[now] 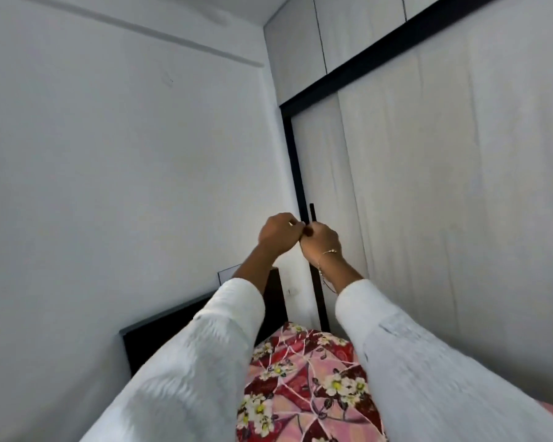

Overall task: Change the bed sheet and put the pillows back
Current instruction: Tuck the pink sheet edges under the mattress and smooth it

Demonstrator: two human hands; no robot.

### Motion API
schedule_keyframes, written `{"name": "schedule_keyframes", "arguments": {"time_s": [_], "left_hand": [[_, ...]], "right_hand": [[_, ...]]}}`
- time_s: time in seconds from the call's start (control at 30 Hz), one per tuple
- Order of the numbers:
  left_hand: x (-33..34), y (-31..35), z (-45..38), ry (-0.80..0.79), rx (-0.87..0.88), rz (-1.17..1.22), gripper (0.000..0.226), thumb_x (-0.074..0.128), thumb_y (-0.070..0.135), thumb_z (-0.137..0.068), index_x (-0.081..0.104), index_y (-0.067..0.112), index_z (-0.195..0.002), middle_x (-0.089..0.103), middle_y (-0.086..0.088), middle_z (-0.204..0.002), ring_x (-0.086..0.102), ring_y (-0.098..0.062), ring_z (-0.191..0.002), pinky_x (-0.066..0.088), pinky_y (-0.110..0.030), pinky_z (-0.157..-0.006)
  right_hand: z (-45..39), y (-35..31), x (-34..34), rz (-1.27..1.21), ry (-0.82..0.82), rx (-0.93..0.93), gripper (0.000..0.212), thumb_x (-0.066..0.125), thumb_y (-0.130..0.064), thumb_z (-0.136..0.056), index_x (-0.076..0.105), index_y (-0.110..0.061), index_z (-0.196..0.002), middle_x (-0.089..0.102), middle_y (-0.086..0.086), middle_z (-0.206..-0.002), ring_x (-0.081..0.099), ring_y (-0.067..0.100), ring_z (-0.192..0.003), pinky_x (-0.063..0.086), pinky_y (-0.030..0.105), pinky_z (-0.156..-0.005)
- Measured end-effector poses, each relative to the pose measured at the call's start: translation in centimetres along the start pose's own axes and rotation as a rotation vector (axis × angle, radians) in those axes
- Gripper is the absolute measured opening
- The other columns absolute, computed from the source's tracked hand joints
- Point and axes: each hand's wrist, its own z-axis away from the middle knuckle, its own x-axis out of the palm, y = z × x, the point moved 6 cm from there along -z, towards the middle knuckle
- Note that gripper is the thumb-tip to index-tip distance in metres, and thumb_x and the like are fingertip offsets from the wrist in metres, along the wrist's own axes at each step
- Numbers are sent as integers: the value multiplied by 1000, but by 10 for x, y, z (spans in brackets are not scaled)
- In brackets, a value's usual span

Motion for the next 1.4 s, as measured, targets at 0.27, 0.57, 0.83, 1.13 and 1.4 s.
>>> {"name": "schedule_keyframes", "arguments": {"time_s": [0.27, 0.57, 0.83, 1.13, 1.4], "left_hand": [[-47, -150, -4, 100, -120, -66, 26, 48, 29, -91, 64, 15, -106, 66, -7, -106, 60, -25, -97, 48, -32, -79], [1, -439, 8, 74, -536, 151, 16, 53, 23, -88, 66, 19, -78, 71, -3, -83, 65, -21, -85, 52, -37, -84], [51, -672, 41, 30, -846, 209, 23, 55, 15, -85, 60, 27, -66, 68, -1, -79, 65, -21, -81, 53, -37, -82], [149, -919, 56, -311, -911, 63, 20, 57, 12, -85, 70, -1, -94, 69, -15, -99, 64, -28, -91, 51, -31, -80], [244, -1064, 74, -561, -903, -19, 20, 52, 6, -87, 69, 3, -98, 69, -12, -104, 63, -25, -95, 44, -24, -69]], "right_hand": [[-19, -16, 156, 161, -124, -107, 25, 45, -16, -92, 59, -7, -111, 59, 13, -116, 56, 30, -106, 41, 28, -76], [-27, 89, 419, 44, -356, 58, 16, 51, -15, -92, 65, -11, -99, 64, 7, -107, 60, 24, -99, 45, 27, -75], [-12, 173, 633, 114, -544, 192, 17, 49, -11, -91, 65, -9, -98, 63, 10, -107, 58, 22, -96, 35, 22, -69], [8, 311, 834, 67, -486, 502, 16, 53, -3, -88, 68, -3, -93, 69, 15, -96, 62, 27, -89, 38, 21, -67], [45, 425, 963, 262, -626, 594, 21, 53, -7, -90, 67, -7, -105, 66, 10, -108, 61, 23, -100, 42, 22, -83]]}}
